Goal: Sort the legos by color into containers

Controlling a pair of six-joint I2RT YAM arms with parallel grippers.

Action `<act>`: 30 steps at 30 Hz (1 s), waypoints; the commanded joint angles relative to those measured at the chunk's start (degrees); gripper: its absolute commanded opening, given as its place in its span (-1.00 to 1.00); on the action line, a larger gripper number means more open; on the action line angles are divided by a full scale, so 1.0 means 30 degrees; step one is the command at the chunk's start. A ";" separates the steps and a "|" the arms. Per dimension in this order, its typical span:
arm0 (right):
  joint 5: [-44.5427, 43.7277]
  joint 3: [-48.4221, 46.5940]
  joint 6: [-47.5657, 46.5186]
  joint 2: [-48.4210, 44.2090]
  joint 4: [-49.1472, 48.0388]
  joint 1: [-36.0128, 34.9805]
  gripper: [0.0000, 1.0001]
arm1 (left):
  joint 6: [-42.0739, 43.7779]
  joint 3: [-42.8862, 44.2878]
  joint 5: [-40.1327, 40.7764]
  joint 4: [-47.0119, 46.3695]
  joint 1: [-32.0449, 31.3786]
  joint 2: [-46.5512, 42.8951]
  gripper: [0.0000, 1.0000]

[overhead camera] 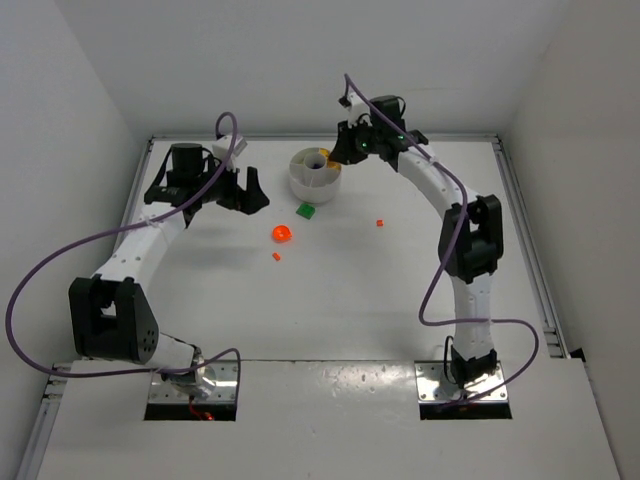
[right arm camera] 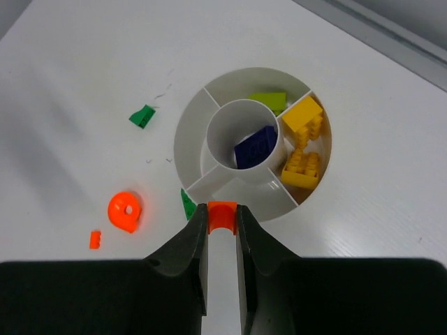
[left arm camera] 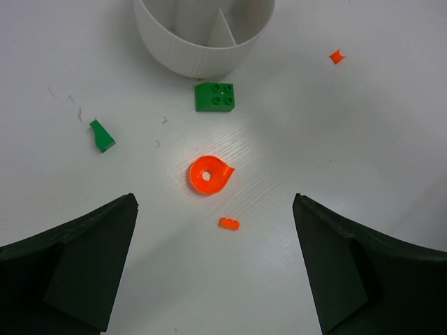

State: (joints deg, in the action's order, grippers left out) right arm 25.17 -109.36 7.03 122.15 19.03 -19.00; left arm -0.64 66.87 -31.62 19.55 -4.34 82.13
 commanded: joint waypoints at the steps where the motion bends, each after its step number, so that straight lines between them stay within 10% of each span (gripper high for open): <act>1: -0.0887 -0.0665 0.1056 0.1088 -0.0541 -0.0403 -0.94 | -0.0311 -0.0025 -0.0067 -0.0921 0.0274 -0.0774 0.99; 14: -0.2469 -0.2128 0.0677 0.2556 -0.0424 -0.1603 -0.92 | -0.0312 -0.0201 -0.0067 -0.0921 0.0450 -0.0598 0.99; 30: -0.3380 -0.0377 0.0119 0.1008 -0.0073 -0.1695 -0.01 | -0.0312 -0.0201 -0.0067 -0.0921 0.0626 -0.1006 0.99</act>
State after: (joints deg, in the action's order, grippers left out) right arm 15.94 -112.84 8.10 131.24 19.57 -24.51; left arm -1.17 66.22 -31.51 18.57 -3.27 82.00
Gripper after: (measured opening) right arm 0.493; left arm 0.995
